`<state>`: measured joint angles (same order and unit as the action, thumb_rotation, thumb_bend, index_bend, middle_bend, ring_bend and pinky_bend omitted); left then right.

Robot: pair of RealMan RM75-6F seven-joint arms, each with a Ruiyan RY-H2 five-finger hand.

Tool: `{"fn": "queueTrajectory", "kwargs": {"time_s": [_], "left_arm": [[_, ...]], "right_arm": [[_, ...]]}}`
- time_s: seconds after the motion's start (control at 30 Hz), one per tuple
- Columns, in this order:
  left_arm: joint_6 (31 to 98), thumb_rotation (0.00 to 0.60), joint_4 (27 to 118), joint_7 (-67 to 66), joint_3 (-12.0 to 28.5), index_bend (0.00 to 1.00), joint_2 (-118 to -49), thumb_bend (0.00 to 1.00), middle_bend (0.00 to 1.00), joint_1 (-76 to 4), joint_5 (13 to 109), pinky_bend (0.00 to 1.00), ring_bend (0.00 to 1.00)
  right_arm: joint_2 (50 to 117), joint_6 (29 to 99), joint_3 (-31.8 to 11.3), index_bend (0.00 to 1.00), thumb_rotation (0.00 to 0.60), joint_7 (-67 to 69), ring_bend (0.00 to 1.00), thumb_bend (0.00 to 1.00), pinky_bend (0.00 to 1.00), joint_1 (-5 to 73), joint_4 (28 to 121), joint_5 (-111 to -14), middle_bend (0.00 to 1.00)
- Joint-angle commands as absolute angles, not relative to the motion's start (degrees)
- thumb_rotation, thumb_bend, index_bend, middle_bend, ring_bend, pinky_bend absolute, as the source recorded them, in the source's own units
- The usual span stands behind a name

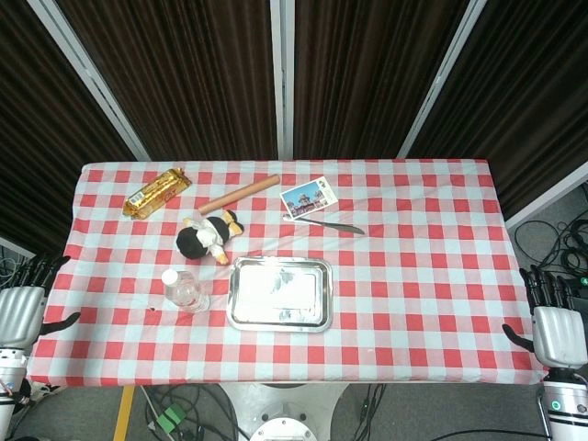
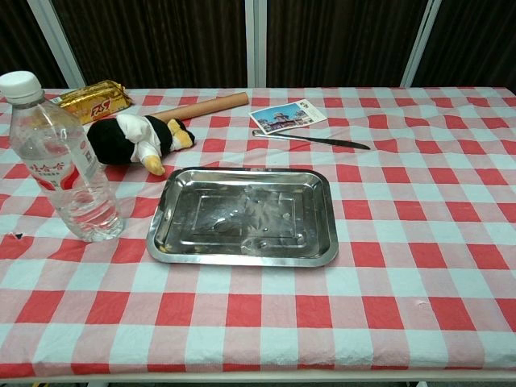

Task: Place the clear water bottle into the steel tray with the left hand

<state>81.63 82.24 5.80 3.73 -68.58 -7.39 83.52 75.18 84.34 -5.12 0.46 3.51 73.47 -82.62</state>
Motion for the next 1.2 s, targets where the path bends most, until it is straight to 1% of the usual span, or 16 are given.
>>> {"fn": "queueTrajectory", "kwargs": {"time_s": [0.03,0.33,0.53,0.67,0.9,1.2], "left_arm": [[81.34,0.6,82.33,6.01,3.85,0.18,-68.48,0.13,0.19,-7.47,83.16,0.16,0.09],[80.59,0.6,82.83,8.06,3.74,0.18,-68.41,0.13,0.19,-7.51,82.67,0.16,0.09],[79.58,0.6,83.49,11.98,3.08,0.18,-69.79,0.12,0.19,-7.53,82.98,0.16,0.09],[77.57,0.6,85.95,20.83,3.71,0.18,-71.56,0.11,0.19,-7.73,81.24,0.16,0.09],[72.21,0.6,90.02,40.45,5.39,0.18,-73.11,0.01,0.19,-8.21,77.71,0.16,0.09],[72.39,0.6,88.16,45.59,4.32,0.16,-77.04,0.0,0.18,-9.26,82.29,0.16,0.09]], "right_arm": [[75.23,84.28,-5.02,0.04,0.6,0.44,0.0,0.09,0.0,3.58,73.33,-82.79,0.03],[75.52,83.89,-4.78,0.04,0.6,0.47,0.0,0.09,0.0,3.82,72.95,-83.11,0.03],[76.24,84.22,-4.48,0.04,0.6,1.1,0.0,0.09,0.0,3.76,71.66,-83.67,0.02],[76.29,84.36,-4.74,0.04,0.6,1.73,0.0,0.09,0.0,3.78,71.33,-83.52,0.01],[76.64,84.08,-4.47,0.04,0.6,2.16,0.0,0.09,0.0,3.88,70.45,-83.78,0.01],[77.04,83.16,-4.5,0.04,0.6,1.69,0.0,0.09,0.0,4.1,70.02,-83.2,0.01]]}}
